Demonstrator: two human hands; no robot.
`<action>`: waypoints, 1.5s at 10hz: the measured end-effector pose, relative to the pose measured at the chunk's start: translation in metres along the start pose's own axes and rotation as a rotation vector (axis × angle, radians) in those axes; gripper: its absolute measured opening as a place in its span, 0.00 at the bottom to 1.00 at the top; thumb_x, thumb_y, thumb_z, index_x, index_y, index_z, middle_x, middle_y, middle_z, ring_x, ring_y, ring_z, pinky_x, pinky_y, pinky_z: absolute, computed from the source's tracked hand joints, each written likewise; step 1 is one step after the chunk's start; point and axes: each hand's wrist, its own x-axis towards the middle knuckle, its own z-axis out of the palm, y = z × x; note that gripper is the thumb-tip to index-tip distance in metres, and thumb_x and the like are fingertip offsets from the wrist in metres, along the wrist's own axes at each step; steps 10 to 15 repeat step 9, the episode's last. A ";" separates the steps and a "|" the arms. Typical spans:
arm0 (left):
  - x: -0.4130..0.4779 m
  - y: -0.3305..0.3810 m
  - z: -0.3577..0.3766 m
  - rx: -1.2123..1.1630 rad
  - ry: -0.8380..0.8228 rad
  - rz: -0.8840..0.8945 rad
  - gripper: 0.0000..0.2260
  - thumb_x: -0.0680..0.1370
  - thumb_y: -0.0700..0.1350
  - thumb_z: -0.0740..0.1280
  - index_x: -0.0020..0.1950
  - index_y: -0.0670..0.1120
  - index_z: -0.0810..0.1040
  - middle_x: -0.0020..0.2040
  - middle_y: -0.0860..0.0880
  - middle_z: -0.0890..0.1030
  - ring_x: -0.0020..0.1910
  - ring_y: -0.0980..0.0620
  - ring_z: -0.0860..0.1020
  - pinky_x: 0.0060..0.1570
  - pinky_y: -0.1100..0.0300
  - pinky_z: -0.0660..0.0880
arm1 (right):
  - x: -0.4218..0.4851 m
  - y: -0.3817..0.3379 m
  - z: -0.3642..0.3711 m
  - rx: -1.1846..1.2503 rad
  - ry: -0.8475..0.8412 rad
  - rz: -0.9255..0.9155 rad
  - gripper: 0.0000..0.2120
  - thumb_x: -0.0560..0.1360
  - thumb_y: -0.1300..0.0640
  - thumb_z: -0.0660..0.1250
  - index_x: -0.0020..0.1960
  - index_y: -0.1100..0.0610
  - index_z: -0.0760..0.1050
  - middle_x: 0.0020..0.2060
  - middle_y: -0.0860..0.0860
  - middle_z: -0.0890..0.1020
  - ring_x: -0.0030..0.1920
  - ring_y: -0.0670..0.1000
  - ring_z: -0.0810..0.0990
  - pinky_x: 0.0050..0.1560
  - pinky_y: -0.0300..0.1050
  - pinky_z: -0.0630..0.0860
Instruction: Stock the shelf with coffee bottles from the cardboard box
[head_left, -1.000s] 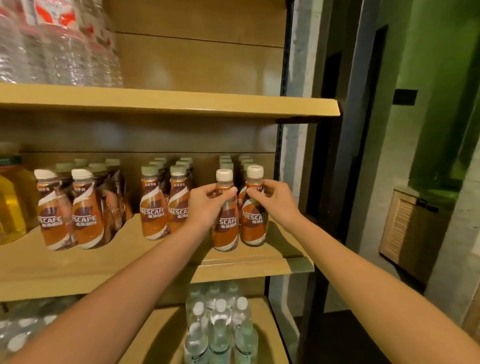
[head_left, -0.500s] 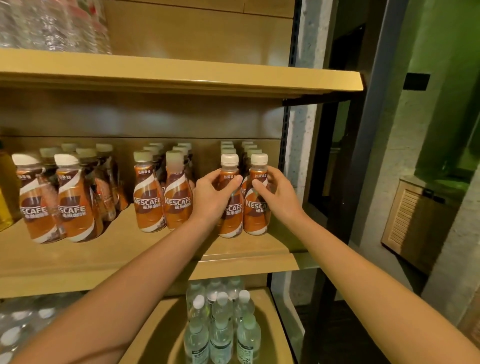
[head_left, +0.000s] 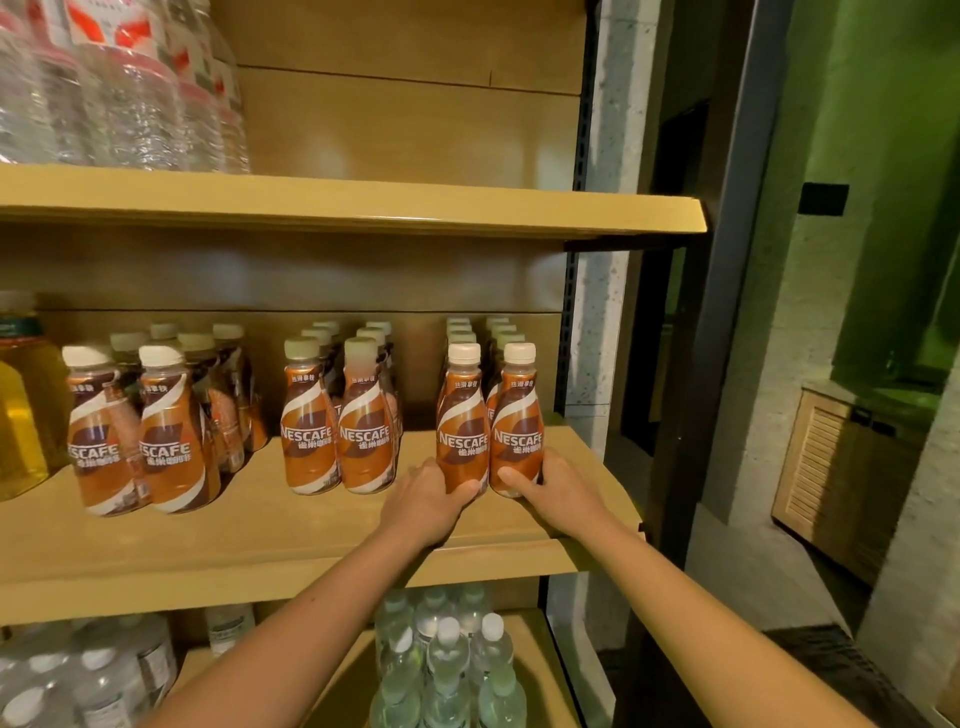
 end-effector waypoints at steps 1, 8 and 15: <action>0.005 -0.002 0.003 0.002 -0.017 -0.013 0.24 0.73 0.62 0.62 0.62 0.48 0.71 0.58 0.47 0.78 0.56 0.45 0.76 0.57 0.46 0.74 | 0.003 0.001 0.001 -0.017 -0.008 -0.005 0.28 0.72 0.35 0.62 0.63 0.53 0.69 0.58 0.51 0.80 0.58 0.53 0.78 0.61 0.56 0.74; -0.089 0.010 -0.050 0.117 0.162 0.145 0.32 0.75 0.55 0.67 0.74 0.45 0.59 0.72 0.48 0.67 0.70 0.50 0.66 0.67 0.56 0.66 | -0.049 -0.031 -0.003 -0.081 0.283 -0.112 0.31 0.72 0.38 0.64 0.69 0.52 0.62 0.65 0.52 0.73 0.65 0.54 0.71 0.66 0.54 0.68; -0.110 0.002 -0.070 0.175 0.214 0.134 0.30 0.75 0.55 0.66 0.73 0.47 0.60 0.72 0.48 0.68 0.70 0.51 0.67 0.67 0.56 0.65 | -0.064 -0.051 -0.003 -0.159 0.276 -0.225 0.30 0.74 0.41 0.63 0.70 0.53 0.61 0.66 0.52 0.72 0.66 0.53 0.70 0.67 0.53 0.67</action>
